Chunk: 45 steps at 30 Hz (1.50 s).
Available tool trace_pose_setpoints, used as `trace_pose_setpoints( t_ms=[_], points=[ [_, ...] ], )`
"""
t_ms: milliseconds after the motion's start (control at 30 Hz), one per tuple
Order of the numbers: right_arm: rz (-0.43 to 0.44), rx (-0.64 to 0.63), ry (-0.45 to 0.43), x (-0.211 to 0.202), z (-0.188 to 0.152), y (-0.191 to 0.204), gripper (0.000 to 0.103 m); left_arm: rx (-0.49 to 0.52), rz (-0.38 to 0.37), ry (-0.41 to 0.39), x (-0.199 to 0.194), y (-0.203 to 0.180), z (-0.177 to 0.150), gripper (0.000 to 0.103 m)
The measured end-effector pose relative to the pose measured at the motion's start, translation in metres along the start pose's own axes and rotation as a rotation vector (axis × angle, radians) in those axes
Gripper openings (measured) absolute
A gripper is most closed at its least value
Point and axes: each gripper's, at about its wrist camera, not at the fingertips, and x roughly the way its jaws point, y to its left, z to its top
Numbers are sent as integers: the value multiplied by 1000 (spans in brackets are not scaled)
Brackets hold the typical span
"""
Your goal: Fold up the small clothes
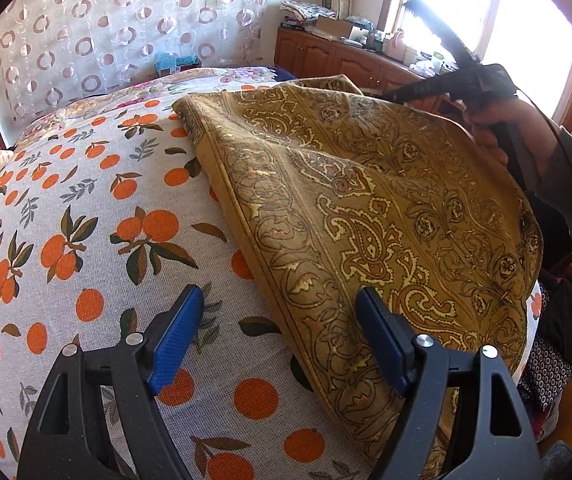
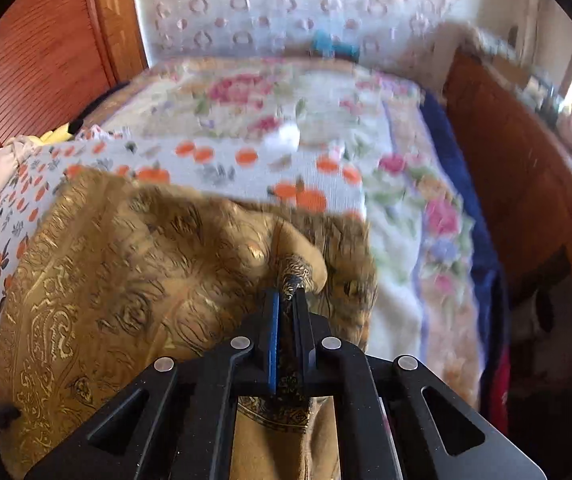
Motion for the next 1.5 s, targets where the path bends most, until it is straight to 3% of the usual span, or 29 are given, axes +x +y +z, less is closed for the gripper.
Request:
trace_pose_setpoints(
  t_ms=[133,300,433,567,633,733,800,933,967,1100,1233,1367,1500],
  points=[
    [-113,-39,-159,-28,7,7,3,3,4,0,0,0,0,79],
    [-307,15,-204,-28,17,-2,3,8,12,2,1,-1,0,79],
    [-285,73,-159,-9,15,-13,3,8,11,1,1,0,0,79],
    [-178,90,-136,-2,13,-17,5,13,19,4,1,-1,0,79],
    [-166,71,-99,1,15,-20,21,20,23,7,2,-2,0,81],
    [-166,66,-118,-11,24,-33,23,28,29,9,4,-2,0,81],
    [-134,52,-144,-26,17,-30,30,26,27,9,4,-2,0,81],
    [-89,-14,-182,-55,-22,-15,60,27,28,9,4,-3,0,81],
    [-76,-35,-187,-62,-37,-10,62,29,31,9,4,-4,-1,81],
    [-70,-54,-199,-83,-95,-3,63,30,31,9,4,-3,-1,81],
    [-30,52,-184,-95,-144,-8,63,32,33,10,4,-3,-1,81],
    [-87,99,-172,-100,-175,-15,63,32,35,10,4,-3,-1,81],
    [-46,145,-156,-101,-191,-21,63,33,36,10,4,-3,-1,81]
  ],
)
